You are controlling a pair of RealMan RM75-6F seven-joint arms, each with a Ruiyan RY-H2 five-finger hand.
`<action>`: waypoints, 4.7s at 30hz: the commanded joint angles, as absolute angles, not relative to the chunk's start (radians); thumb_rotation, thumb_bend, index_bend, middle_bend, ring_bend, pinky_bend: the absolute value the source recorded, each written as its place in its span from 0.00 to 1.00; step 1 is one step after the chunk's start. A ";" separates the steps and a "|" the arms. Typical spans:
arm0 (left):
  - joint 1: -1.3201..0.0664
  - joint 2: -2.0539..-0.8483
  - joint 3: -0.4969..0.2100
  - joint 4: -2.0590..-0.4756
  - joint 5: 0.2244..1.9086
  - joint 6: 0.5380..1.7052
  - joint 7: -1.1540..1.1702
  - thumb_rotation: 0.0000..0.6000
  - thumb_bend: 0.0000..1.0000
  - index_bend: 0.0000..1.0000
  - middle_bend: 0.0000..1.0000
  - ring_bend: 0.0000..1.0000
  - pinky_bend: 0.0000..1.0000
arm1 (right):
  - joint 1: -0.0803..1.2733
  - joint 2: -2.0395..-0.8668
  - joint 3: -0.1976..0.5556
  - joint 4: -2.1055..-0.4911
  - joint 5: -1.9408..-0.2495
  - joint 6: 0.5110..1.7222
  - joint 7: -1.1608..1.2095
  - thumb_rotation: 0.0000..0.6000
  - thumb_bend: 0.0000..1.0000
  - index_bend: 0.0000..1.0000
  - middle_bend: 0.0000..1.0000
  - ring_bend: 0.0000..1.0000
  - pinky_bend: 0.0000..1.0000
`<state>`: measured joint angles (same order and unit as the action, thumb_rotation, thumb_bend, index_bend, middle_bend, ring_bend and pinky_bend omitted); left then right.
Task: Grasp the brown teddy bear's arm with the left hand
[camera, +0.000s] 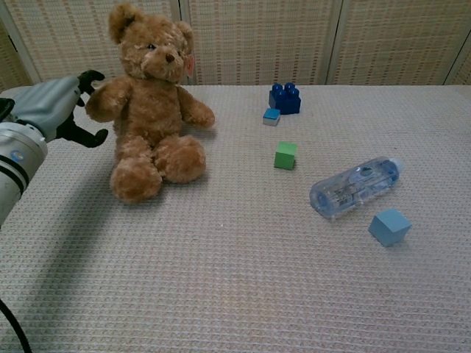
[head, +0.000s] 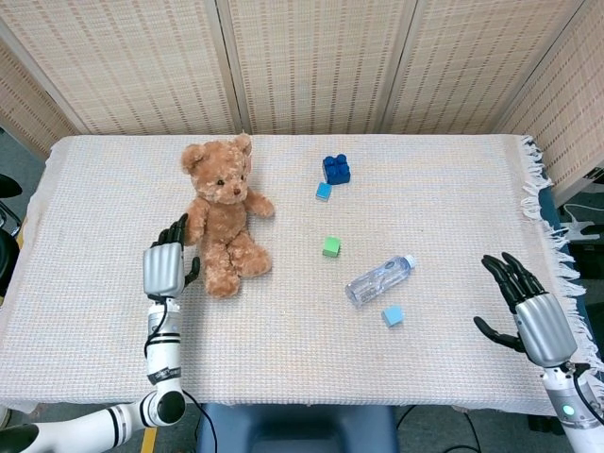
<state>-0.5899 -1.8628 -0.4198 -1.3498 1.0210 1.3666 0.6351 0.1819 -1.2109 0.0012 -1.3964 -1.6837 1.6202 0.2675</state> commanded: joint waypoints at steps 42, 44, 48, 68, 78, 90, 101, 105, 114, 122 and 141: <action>-0.753 -2.052 -0.518 -0.982 1.021 1.444 0.432 1.00 0.43 0.26 0.44 0.44 0.58 | 0.188 -1.202 0.013 -1.429 -1.670 1.542 0.263 1.00 0.12 0.00 0.08 0.00 0.18; -0.754 -2.053 -0.508 -0.967 1.043 1.452 0.406 1.00 0.43 0.26 0.44 0.44 0.58 | 0.188 -1.203 0.013 -1.429 -1.669 1.540 0.261 1.00 0.12 0.00 0.08 0.00 0.18; -0.754 -2.063 -0.489 -0.929 1.069 1.457 0.378 1.00 0.43 0.26 0.44 0.44 0.58 | 0.190 -1.203 0.014 -1.431 -1.666 1.531 0.258 1.00 0.12 0.00 0.08 0.00 0.18; -0.739 -2.066 -0.490 -0.934 1.060 1.433 0.355 1.00 0.43 0.30 0.47 0.45 0.57 | 0.188 -1.202 0.017 -1.435 -1.664 1.527 0.254 1.00 0.12 0.00 0.08 0.00 0.18; -0.738 -2.067 -0.496 -0.935 1.077 1.449 0.322 1.00 0.43 0.31 0.48 0.46 0.57 | 0.188 -1.201 0.018 -1.436 -1.662 1.523 0.252 1.00 0.12 0.00 0.08 0.00 0.18; -0.722 -2.060 -0.482 -0.942 1.067 1.410 0.325 1.00 0.43 0.33 0.50 0.46 0.57 | 0.185 -1.200 0.018 -1.439 -1.658 1.520 0.244 1.00 0.12 0.00 0.08 0.00 0.18; -0.718 -2.048 -0.474 -0.958 1.096 1.431 0.310 1.00 0.43 0.33 0.49 0.46 0.57 | 0.183 -1.200 0.020 -1.440 -1.657 1.520 0.244 1.00 0.12 0.00 0.08 0.00 0.18; -0.712 -2.042 -0.471 -0.957 1.087 1.416 0.317 1.00 0.43 0.33 0.49 0.46 0.57 | 0.182 -1.198 0.020 -1.441 -1.658 1.523 0.247 1.00 0.12 0.00 0.08 0.00 0.18; -0.674 -1.920 -0.411 -1.081 1.163 1.391 0.271 1.00 0.41 0.08 0.19 0.26 0.49 | 0.184 -1.201 0.021 -1.439 -1.654 1.515 0.241 1.00 0.12 0.00 0.08 0.00 0.18; -0.570 -1.624 -0.253 -1.368 1.238 1.331 0.412 1.00 0.39 0.00 0.00 0.02 0.37 | 0.184 -1.199 0.020 -1.441 -1.654 1.512 0.244 1.00 0.12 0.00 0.08 0.00 0.18; -0.309 -1.334 0.062 -1.510 1.554 1.508 0.367 1.00 0.38 0.00 0.00 0.01 0.35 | 0.195 -1.176 0.004 -1.453 -1.656 1.464 0.185 1.00 0.12 0.00 0.08 0.00 0.18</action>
<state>-0.3179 -1.3362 0.0548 -1.5101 1.5419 1.4975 0.3747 0.1932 -1.1758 0.0036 -1.4522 -1.6584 1.4684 0.1922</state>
